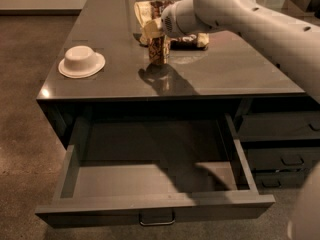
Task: Place orange can into top drawer
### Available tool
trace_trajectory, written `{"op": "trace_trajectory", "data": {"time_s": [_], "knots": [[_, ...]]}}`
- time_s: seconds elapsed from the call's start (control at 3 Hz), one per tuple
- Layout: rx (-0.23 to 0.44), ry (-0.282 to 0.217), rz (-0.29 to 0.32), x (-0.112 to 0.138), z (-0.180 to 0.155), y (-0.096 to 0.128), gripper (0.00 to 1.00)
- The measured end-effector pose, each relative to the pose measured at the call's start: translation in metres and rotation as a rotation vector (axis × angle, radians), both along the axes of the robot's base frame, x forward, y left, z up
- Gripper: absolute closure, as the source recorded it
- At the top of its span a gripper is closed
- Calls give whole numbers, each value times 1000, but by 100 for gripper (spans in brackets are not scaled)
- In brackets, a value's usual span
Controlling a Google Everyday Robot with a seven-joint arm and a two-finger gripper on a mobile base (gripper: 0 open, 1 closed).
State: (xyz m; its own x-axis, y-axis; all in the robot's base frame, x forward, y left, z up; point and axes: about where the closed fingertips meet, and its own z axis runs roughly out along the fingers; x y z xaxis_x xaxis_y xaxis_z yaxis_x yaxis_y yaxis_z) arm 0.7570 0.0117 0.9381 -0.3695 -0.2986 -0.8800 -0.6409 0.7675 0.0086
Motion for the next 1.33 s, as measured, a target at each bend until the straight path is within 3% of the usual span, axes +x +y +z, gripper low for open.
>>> {"op": "trace_trajectory", "data": {"time_s": [0.33, 0.67, 1.0, 1.33], "knots": [[48, -75, 29, -35, 25, -13, 100], [123, -113, 82, -72, 32, -22, 100], [165, -119, 177, -111, 19, -30, 100], [144, -147, 281, -152, -3, -46, 100]]}}
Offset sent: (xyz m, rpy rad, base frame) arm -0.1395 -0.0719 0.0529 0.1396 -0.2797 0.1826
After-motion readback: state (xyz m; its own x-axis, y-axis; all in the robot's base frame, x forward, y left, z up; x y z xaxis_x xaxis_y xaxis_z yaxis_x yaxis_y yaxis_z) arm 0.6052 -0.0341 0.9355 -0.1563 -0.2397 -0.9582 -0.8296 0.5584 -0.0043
